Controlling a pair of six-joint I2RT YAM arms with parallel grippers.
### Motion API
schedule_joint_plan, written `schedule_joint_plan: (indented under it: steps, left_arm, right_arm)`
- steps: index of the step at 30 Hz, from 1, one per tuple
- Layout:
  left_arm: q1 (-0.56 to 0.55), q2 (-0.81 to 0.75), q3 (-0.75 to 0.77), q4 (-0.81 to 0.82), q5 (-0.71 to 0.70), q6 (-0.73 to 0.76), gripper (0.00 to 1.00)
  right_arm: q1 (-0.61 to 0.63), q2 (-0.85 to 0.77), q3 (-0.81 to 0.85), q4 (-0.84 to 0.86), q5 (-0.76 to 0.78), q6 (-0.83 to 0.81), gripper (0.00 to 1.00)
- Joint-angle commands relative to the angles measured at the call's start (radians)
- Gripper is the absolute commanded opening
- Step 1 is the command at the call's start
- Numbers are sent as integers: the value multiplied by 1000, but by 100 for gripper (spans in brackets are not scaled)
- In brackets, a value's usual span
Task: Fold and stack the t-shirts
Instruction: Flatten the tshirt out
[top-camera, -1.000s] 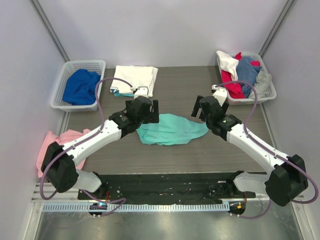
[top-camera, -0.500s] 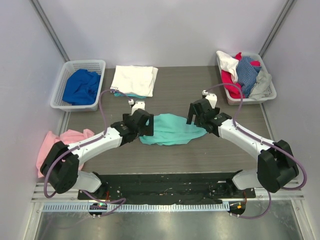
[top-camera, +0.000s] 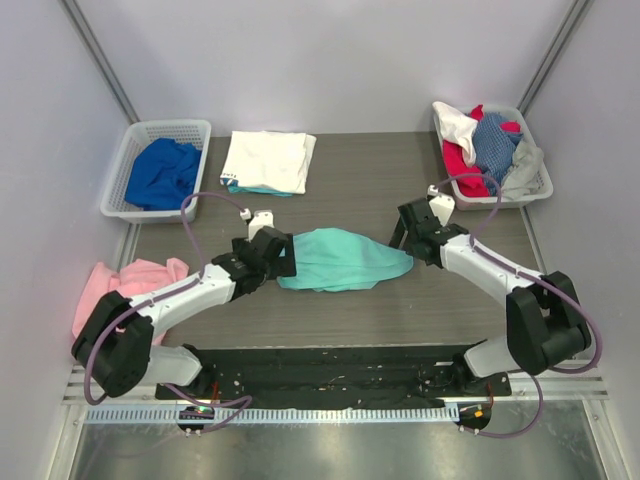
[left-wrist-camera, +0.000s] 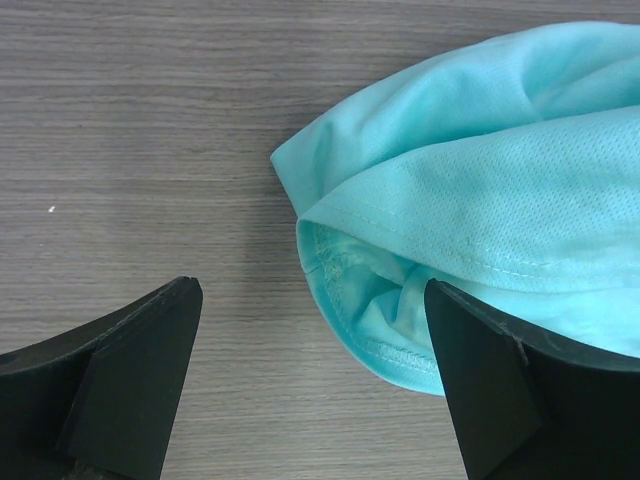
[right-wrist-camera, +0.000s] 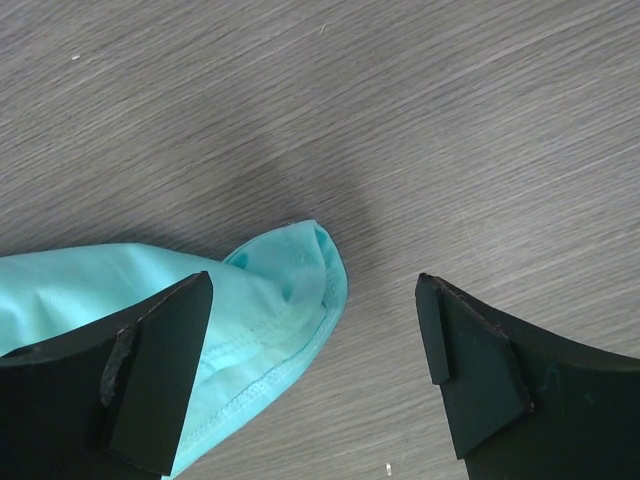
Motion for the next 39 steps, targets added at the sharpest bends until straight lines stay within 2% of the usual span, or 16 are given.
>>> schedule_joint_plan:
  steps: [1, 9, 15, 18, 19, 26, 30, 32, 34, 36, 38, 39]
  left_arm:
    - [8, -2, 17, 65, -29, -4, 100]
    - [8, 52, 28, 124, -21, 5, 100]
    - [8, 101, 51, 157, -16, 34, 99]
    - [8, 112, 46, 178, -16, 40, 98]
    - [8, 115, 42, 193, -18, 42, 99]
    - [8, 155, 32, 255, -10, 49, 94]
    - [8, 185, 40, 282, 5, 69, 77]
    - [7, 195, 58, 281, 22, 84, 65]
    - [8, 205, 78, 276, 31, 95, 46]
    - [9, 209, 97, 260, 33, 98, 13]
    - [8, 202, 108, 243, 22, 100, 1]
    - [8, 196, 120, 218, 16, 103, 0]
  right_arm:
    - [-16, 29, 21, 51, -45, 16, 89]
    - [-18, 86, -2, 94, -122, 31, 79]
    - [-21, 143, 2, 117, -163, 41, 65]
    - [-26, 167, 1, 126, -188, 45, 52]
    - [-26, 169, -2, 129, -199, 47, 43]
    - [-30, 181, -10, 137, -205, 45, 19]
    - [-35, 181, -11, 137, -202, 36, 3]
    - [-38, 180, -13, 137, -202, 31, 1]
    - [-38, 180, -16, 137, -199, 31, 1]
    - [-41, 177, -17, 137, -197, 31, 1]
    - [-42, 174, -21, 136, -194, 31, 1]
    - [-41, 165, -19, 131, -190, 30, 1]
